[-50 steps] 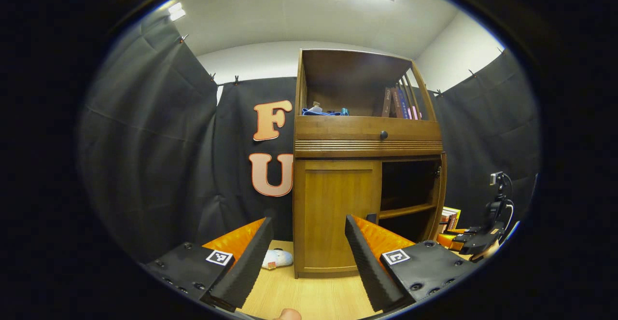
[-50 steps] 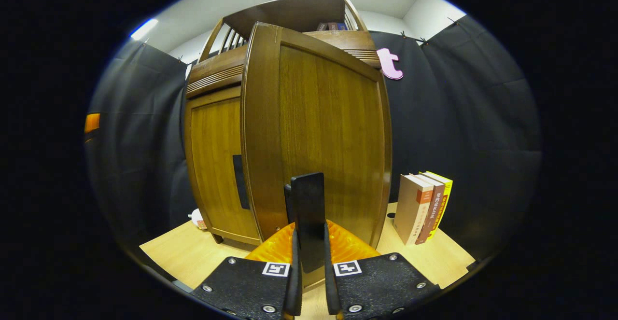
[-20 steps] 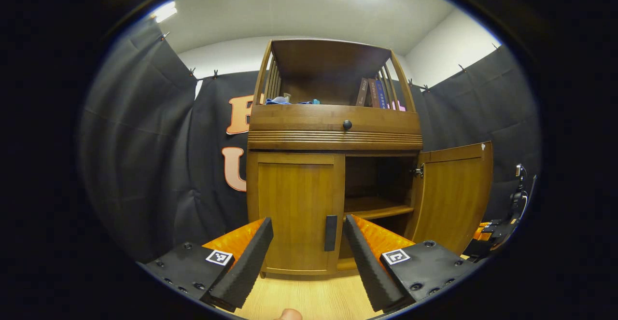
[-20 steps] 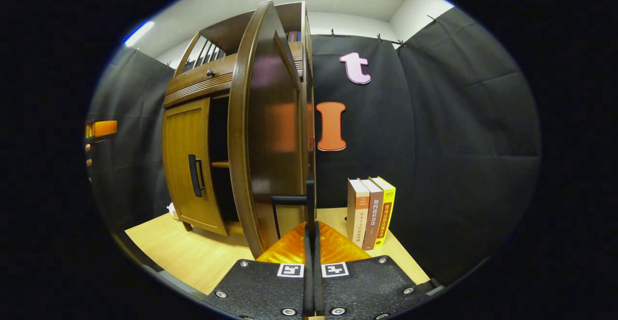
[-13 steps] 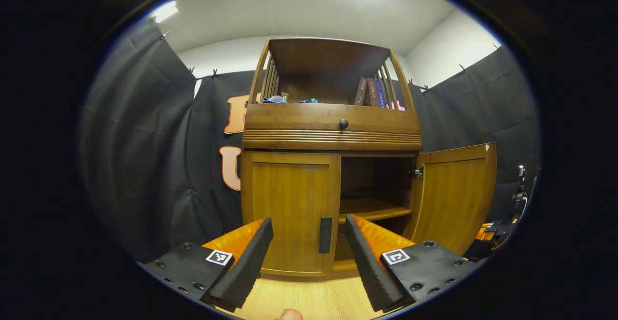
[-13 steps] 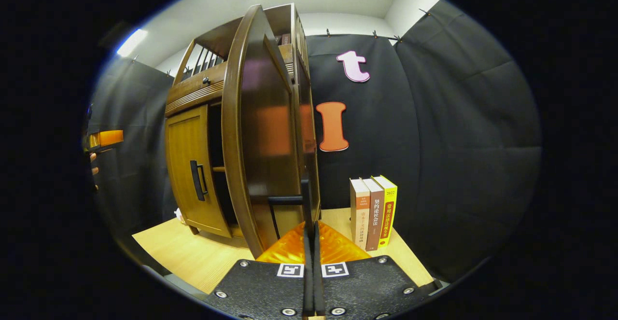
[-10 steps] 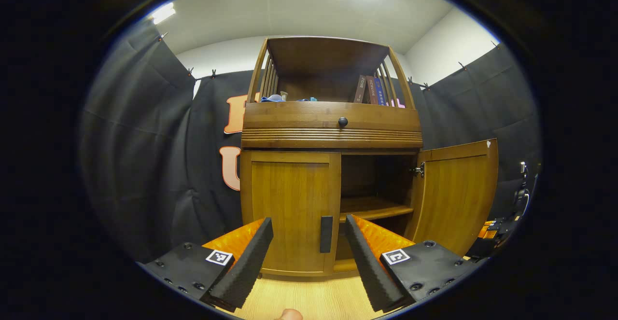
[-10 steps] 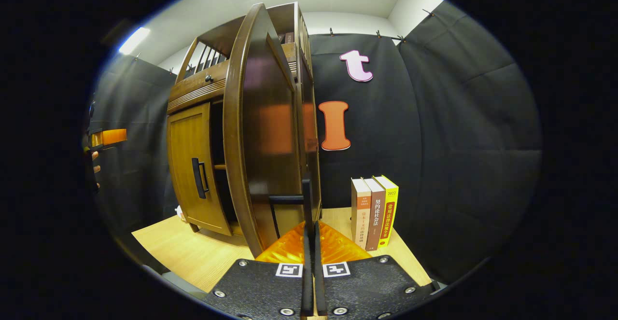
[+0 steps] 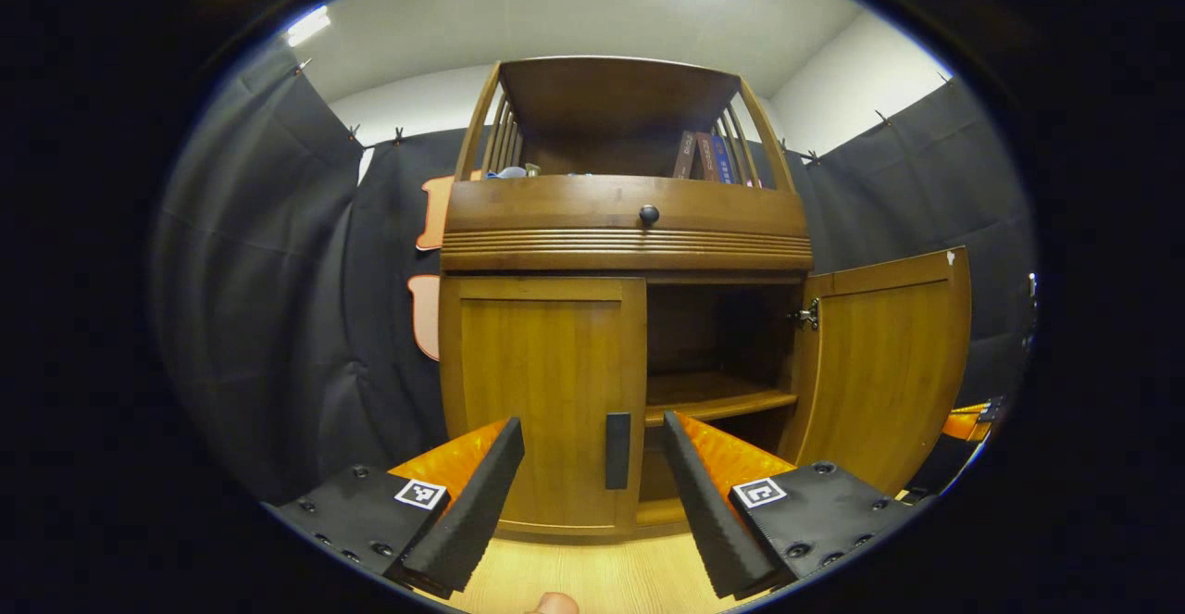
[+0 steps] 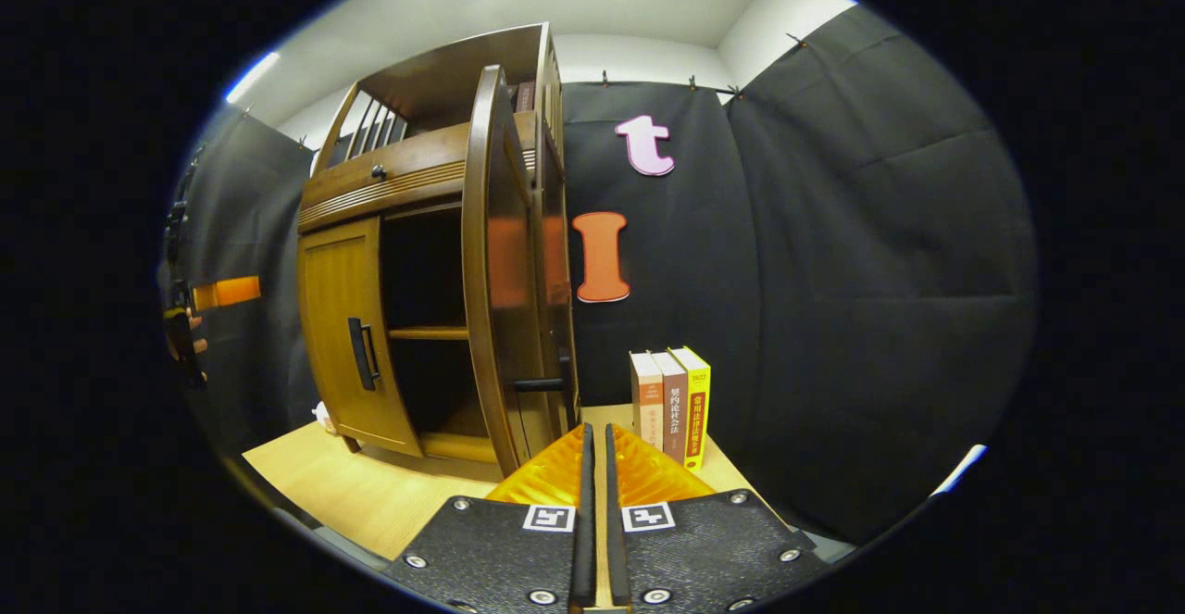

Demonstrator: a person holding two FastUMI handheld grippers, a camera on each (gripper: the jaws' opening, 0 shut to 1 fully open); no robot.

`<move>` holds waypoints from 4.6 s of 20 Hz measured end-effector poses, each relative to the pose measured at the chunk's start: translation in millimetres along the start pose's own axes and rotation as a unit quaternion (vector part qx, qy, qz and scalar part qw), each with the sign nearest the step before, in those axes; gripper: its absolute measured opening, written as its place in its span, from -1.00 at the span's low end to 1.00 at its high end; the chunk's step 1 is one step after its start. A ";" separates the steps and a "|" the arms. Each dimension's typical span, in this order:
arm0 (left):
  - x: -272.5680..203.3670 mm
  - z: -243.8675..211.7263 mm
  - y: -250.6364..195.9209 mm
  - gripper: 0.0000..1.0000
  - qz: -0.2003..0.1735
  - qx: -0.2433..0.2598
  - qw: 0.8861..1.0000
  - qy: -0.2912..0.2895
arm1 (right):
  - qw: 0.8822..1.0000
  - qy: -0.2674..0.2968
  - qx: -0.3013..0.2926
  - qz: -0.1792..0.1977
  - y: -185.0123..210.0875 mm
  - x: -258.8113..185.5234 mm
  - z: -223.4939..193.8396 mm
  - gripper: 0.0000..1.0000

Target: Open the right door of the double-door shoe cabinet with the right hand, and open the left door with the left hand.

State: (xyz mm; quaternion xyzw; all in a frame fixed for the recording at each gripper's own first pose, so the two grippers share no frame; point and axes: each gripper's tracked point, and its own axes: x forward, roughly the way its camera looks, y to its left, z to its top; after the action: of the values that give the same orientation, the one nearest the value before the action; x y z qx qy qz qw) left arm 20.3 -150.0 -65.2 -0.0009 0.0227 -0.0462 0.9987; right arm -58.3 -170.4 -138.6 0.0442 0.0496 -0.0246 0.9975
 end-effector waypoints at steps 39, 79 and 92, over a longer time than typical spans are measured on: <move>193.1 -168.4 -19.0 -0.08 -0.020 -0.022 0.997 0.071 | 0.992 -0.056 -0.038 -0.106 -1.5 -50.3 71.0 0.85; 1.3 -143.1 91.0 -0.52 -0.054 0.003 0.995 0.089 | 0.996 -0.073 -0.039 0.026 162.6 -37.9 81.5 0.85; -34.7 -135.4 158.5 -0.73 -0.014 0.020 0.996 0.086 | 0.995 -0.073 -0.043 0.058 201.9 -25.8 77.7 0.85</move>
State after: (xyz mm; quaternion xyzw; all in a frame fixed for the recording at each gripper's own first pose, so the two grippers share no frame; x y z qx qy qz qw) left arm -5.7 11.1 -199.6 0.0233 0.1080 -0.0609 0.9920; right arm -65.6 24.5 -41.7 0.0018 -0.0247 0.0326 0.9992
